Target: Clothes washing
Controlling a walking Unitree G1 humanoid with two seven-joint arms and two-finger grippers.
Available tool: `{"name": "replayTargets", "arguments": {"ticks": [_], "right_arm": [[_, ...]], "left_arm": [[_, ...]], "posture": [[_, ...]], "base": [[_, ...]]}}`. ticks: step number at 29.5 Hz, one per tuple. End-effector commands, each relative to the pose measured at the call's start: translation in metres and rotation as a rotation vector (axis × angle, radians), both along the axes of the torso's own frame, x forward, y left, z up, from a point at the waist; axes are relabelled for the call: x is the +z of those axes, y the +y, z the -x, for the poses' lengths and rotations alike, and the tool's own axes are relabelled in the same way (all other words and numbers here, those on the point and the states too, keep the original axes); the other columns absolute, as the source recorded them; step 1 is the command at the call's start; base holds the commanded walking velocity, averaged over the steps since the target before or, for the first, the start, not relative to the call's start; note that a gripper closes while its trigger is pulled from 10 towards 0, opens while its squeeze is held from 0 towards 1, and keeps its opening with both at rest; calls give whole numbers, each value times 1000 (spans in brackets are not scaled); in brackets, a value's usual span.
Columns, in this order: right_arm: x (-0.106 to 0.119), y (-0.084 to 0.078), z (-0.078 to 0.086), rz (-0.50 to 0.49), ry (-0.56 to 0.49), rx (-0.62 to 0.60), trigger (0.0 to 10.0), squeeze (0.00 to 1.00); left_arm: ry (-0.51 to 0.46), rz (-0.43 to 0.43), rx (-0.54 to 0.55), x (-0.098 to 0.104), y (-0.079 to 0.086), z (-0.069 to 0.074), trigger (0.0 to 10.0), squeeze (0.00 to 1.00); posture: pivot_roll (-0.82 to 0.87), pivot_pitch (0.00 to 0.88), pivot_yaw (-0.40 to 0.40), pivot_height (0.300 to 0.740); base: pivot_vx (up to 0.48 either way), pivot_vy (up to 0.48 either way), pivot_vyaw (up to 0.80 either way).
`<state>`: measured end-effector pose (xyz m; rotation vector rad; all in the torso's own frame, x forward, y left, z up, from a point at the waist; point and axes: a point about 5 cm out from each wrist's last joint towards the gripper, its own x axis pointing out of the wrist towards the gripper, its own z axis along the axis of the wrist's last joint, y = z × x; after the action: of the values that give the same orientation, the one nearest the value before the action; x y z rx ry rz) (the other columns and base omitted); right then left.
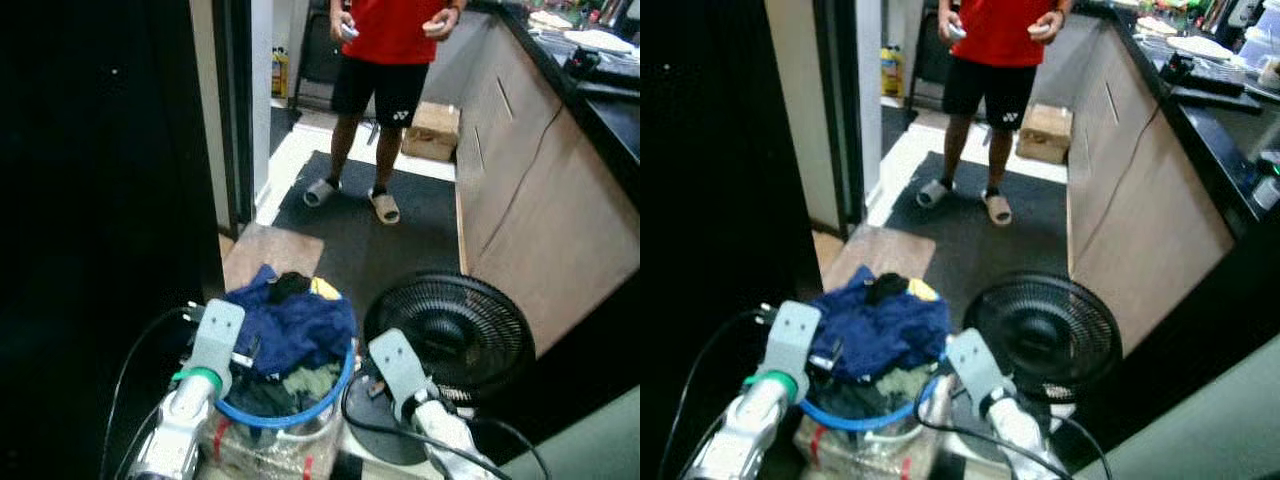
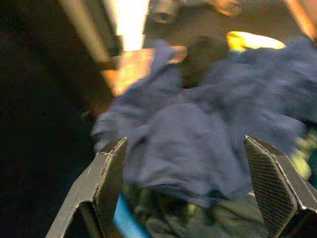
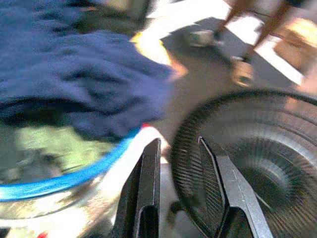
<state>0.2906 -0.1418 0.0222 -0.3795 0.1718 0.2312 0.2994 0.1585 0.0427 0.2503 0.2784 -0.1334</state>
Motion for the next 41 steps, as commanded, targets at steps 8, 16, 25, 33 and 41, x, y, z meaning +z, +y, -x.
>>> {"name": "replayTargets", "arguments": {"ticks": [8, 16, 25, 33, 41], "right_arm": [[-17, 0, 15, -38, 46, -83, 10000, 0], [-16, -3, 13, -28, 39, -77, 10000, 0], [-15, 9, 10, -23, 37, -40, 10000, 0], [-19, 11, 14, -24, 46, -27, 10000, 0], [-20, -1, 16, 11, 52, -8, 10000, 0]], "left_arm": [[-17, -30, -56, 8, 0, -13, 10000, 0], [-20, -17, -56, 5, -6, -13, 10000, 0], [-6, -24, -39, -3, -1, -7, 10000, 0], [-5, -24, -31, -5, 0, -8, 10000, 0], [-4, 17, -19, -9, -14, -7, 10000, 0]], "posture": [[54, 0, 77, 740], [51, 0, 56, 740], [76, 0, 42, 740], [69, 0, 32, 740], [44, 0, -25, 740]], "base": [[0, 0, 0], [0, 0, 0], [0, 0, 0], [0, 0, 0], [0, 0, 0]]}}
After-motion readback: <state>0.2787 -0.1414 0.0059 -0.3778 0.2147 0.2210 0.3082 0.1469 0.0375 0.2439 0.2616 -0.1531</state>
